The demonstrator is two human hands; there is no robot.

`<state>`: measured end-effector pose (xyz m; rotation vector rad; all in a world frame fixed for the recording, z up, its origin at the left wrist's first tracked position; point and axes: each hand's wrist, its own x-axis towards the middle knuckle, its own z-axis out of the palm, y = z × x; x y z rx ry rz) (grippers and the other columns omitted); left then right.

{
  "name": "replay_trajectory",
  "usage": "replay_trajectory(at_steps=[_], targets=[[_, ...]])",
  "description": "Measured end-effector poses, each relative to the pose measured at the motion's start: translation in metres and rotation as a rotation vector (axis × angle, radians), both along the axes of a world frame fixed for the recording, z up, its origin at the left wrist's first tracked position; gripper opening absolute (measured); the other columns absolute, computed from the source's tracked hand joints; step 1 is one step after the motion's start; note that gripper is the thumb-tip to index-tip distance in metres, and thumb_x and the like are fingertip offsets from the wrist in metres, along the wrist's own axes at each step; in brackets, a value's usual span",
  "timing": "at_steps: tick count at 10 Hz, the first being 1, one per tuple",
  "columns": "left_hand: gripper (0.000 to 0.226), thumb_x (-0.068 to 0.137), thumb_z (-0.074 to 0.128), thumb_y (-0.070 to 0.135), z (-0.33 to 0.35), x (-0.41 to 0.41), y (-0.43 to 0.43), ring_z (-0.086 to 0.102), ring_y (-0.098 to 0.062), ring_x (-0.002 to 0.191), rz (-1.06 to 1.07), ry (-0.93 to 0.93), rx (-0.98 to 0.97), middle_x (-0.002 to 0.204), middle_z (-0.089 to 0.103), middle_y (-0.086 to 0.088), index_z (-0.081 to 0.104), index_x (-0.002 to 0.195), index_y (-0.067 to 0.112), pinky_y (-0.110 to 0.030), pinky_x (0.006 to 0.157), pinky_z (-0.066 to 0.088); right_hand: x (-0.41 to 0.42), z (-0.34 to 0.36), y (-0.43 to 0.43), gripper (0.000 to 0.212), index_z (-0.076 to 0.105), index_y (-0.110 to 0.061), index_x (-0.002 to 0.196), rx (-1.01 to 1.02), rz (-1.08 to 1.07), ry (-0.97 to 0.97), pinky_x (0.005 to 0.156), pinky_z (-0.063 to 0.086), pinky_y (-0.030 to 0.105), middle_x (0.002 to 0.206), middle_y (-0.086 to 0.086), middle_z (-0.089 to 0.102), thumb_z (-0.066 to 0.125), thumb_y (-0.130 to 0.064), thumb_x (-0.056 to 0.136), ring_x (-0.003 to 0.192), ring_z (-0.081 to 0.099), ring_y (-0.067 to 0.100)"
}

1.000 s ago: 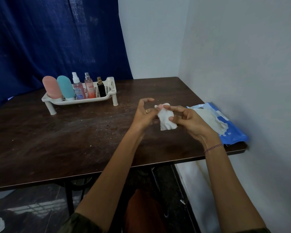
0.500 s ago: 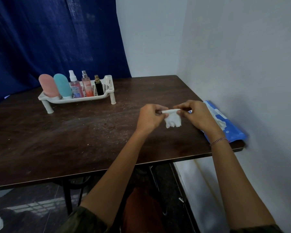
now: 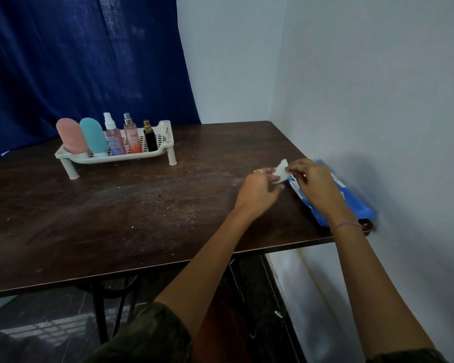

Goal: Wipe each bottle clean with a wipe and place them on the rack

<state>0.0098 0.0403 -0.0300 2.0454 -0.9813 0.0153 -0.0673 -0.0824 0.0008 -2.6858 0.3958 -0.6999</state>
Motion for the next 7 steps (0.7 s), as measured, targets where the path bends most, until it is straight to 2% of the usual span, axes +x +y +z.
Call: replay_trajectory(at_steps=[1,2,3,4,5,6,7], targets=[[0.027,0.089,0.060,0.033,-0.011,-0.006,0.004,0.057,-0.015,0.112,0.003,-0.163,0.230,0.127,0.060,0.002,0.070,0.109,0.020,-0.032,0.093,0.040,-0.003,-0.008,-0.001,0.031,0.060,-0.008,0.121,-0.120,-0.009,0.248,0.105,0.037,0.031,0.130,0.011,0.056,0.048,-0.005,0.094,0.119,0.051,0.024],[0.023,0.089,0.054,0.038,-0.015,-0.012,0.009,0.057,-0.013,0.108,0.092,-0.365,0.264,0.117,0.065,0.007,0.071,0.099,0.027,-0.043,0.096,0.027,-0.014,-0.018,-0.001,0.032,0.060,-0.015,0.123,-0.280,-0.057,0.281,0.103,0.037,0.034,0.132,0.006,0.054,0.048,-0.010,0.094,0.125,0.040,0.022],[0.029,0.092,0.049,0.033,-0.016,-0.012,0.010,0.052,-0.013,0.118,0.098,-0.379,0.187,0.126,0.060,0.005,0.064,0.116,0.026,-0.047,0.105,0.019,-0.018,-0.017,-0.001,0.036,0.055,-0.013,0.129,-0.331,-0.067,0.147,0.106,0.033,0.039,0.135,0.007,0.052,0.045,-0.010,0.094,0.129,0.037,0.023],[0.049,0.098,0.034,0.030,-0.018,-0.011,0.009,0.025,-0.013,0.142,-0.047,-0.359,0.440,0.151,0.035,-0.001,0.033,0.145,0.016,-0.062,0.109,-0.011,-0.016,-0.020,0.005,0.047,0.032,-0.016,0.144,-0.460,-0.029,0.311,0.115,0.003,0.049,0.151,0.001,0.031,0.036,-0.013,0.097,0.143,0.014,0.019],[0.053,0.100,0.025,0.031,-0.022,-0.012,0.008,0.016,-0.013,0.145,-0.119,-0.360,0.610,0.155,0.026,-0.003,0.019,0.149,0.012,-0.064,0.100,-0.023,-0.014,-0.028,0.011,0.051,0.023,-0.018,0.147,-0.512,-0.016,0.521,0.112,-0.008,0.053,0.154,-0.003,0.024,0.032,-0.013,0.097,0.145,0.003,0.016],[0.053,0.101,0.022,0.030,-0.021,-0.012,0.010,0.013,-0.012,0.145,-0.124,-0.351,0.626,0.156,0.023,-0.002,0.016,0.150,0.013,-0.061,0.095,-0.030,-0.013,-0.030,0.016,0.051,0.025,-0.019,0.146,-0.507,-0.029,0.586,0.111,-0.010,0.054,0.151,-0.002,0.031,0.033,-0.012,0.096,0.145,0.004,0.016],[0.053,0.101,0.022,0.029,-0.012,-0.012,0.014,0.010,-0.013,0.146,-0.086,-0.330,0.574,0.157,0.019,-0.002,0.012,0.150,0.013,-0.057,0.098,-0.029,-0.012,-0.025,0.017,0.050,0.030,-0.019,0.144,-0.511,-0.070,0.486,0.112,-0.008,0.053,0.149,0.000,0.035,0.038,-0.013,0.095,0.144,0.010,0.017]])
